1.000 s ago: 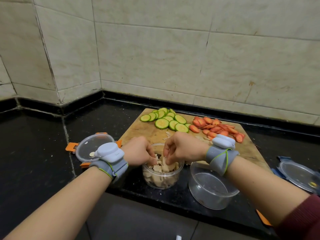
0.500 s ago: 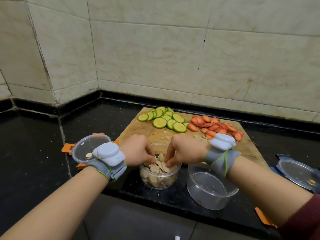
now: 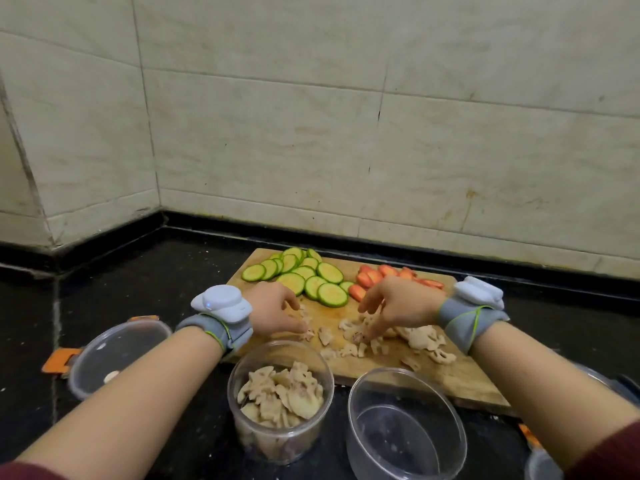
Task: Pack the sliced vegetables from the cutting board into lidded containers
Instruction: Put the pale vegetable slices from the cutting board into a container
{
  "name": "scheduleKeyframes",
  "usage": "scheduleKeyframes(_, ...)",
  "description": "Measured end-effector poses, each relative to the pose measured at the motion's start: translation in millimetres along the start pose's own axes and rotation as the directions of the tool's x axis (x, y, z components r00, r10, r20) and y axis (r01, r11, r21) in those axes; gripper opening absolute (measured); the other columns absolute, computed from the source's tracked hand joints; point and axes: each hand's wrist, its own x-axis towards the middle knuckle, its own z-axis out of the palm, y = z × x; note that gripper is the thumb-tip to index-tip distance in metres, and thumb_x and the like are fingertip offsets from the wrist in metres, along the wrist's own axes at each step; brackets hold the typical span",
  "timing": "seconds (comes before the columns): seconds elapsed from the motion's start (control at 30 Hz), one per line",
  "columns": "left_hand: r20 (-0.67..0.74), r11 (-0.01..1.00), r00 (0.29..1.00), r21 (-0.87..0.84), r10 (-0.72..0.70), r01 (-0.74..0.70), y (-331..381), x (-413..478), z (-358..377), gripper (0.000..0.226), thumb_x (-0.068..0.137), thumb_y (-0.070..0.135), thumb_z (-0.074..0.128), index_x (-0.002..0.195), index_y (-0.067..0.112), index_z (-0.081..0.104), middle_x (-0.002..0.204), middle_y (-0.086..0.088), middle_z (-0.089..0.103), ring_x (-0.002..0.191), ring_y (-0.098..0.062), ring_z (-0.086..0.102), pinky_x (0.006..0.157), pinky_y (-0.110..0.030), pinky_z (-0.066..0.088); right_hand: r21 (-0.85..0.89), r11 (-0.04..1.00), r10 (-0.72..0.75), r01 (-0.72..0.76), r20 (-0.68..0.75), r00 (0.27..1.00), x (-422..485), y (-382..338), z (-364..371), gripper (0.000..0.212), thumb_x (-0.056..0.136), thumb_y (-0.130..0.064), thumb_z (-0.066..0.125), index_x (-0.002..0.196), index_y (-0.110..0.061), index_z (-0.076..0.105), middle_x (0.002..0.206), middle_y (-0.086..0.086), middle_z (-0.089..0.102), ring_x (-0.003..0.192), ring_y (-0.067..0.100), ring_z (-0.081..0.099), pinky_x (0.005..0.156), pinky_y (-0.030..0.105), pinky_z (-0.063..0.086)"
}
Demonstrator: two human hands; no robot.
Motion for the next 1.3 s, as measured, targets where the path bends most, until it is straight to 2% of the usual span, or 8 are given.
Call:
scheduleKeyframes(0.13,0.147,1.000,0.989,0.004,0.007,-0.008,18.2,20.0,10.6,0.092,0.063,0.065,0.073,0.138,0.023,0.042,0.136,0.000,0.049,0.118,-0.019,0.052,0.098,-0.029,0.044,-0.133,0.991,0.002,0.008,0.070,0.998,11.5,4.3,12.3,0.068,0.070,-0.037,0.079,0.133,-0.028,0.054,0.130,0.001,0.057,0.118,0.021,0.053,0.090,0.026,0.042)
scheduleKeyframes(0.23,0.178,0.994,0.984,0.102,0.015,-0.033,29.6,30.3,18.5,0.098,0.056,0.070,0.074,0.136,0.025,0.039,0.130,-0.003,0.043,0.113,-0.023,0.050,0.098,-0.033,0.044,-0.116,0.993,-0.003,0.014,0.096,0.995,19.5,6.3,12.9,0.071,0.072,-0.033,0.078,0.137,-0.030,0.048,0.135,0.003,0.052,0.122,0.022,0.049,0.094,0.029,0.042)
scheduleKeyframes(0.53,0.107,0.992,0.986,-0.024,0.126,-0.124,39.0,42.8,25.8,0.036,0.072,0.040,0.077,0.101,0.022,0.067,0.098,0.002,0.063,0.087,-0.015,0.059,0.079,-0.029,0.050,-0.144,0.984,-0.097,0.108,0.084,0.992,32.9,9.5,19.6,0.044,0.080,-0.025,0.070,0.123,-0.026,0.059,0.106,0.000,0.057,0.096,0.017,0.053,0.072,0.025,0.040)
scheduleKeyframes(0.67,0.001,0.989,0.991,-0.052,0.137,-0.137,37.0,42.9,28.4,0.017,0.076,0.025,0.072,0.091,0.019,0.073,0.080,0.005,0.061,0.075,-0.012,0.056,0.070,-0.026,0.049,-0.233,0.965,-0.124,0.123,0.009,0.992,35.7,8.4,29.4,0.044,0.082,-0.028,0.063,0.126,-0.026,0.056,0.114,0.005,0.062,0.106,0.026,0.058,0.080,0.032,0.049)
scheduleKeyframes(0.83,-0.050,0.991,0.990,-0.035,0.129,-0.131,39.1,41.9,29.4,0.013,0.075,0.020,0.070,0.087,0.016,0.075,0.076,0.002,0.062,0.071,-0.014,0.056,0.069,-0.028,0.051,-0.333,0.936,-0.131,0.118,-0.015,0.991,39.9,7.4,38.8,0.046,0.078,-0.032,0.064,0.123,-0.028,0.059,0.111,0.007,0.061,0.101,0.031,0.061,0.081,0.039,0.053)
scheduleKeyframes(1.03,-0.058,0.993,0.992,-0.049,0.108,-0.111,39.2,40.8,30.6,0.012,0.073,0.018,0.070,0.084,0.015,0.075,0.086,-0.002,0.072,0.081,-0.020,0.065,0.076,-0.034,0.057,-0.462,0.877,-0.197,0.136,-0.085,0.977,36.5,2.7,39.6,0.015,0.084,-0.011,0.055,0.097,-0.008,0.063,0.097,0.013,0.055,0.091,0.036,0.062,0.067,0.038,0.049)
scheduleKeyframes(1.13,-0.072,0.993,0.993,-0.071,0.092,-0.097,38.1,40.4,30.8,0.011,0.073,0.016,0.071,0.083,0.014,0.075,0.088,-0.005,0.073,0.083,-0.022,0.067,0.076,-0.035,0.057,-0.484,0.867,-0.197,0.119,-0.113,0.974,36.3,4.1,39.6,0.018,0.085,0.000,0.049,0.094,-0.006,0.063,0.087,0.012,0.050,0.084,0.035,0.060,0.062,0.036,0.044)
scheduleKeyframes(1.3,-0.106,0.985,0.993,-0.161,0.052,-0.069,32.5,38.7,28.0,0.011,0.075,0.015,0.072,0.085,0.015,0.076,0.086,-0.003,0.070,0.081,-0.019,0.064,0.077,-0.032,0.056,-0.232,0.969,-0.133,0.080,-0.221,0.966,35.8,17.3,34.0,0.034,0.088,-0.007,0.049,0.116,-0.017,0.066,0.112,0.011,0.066,0.102,0.032,0.061,0.075,0.028,0.043)
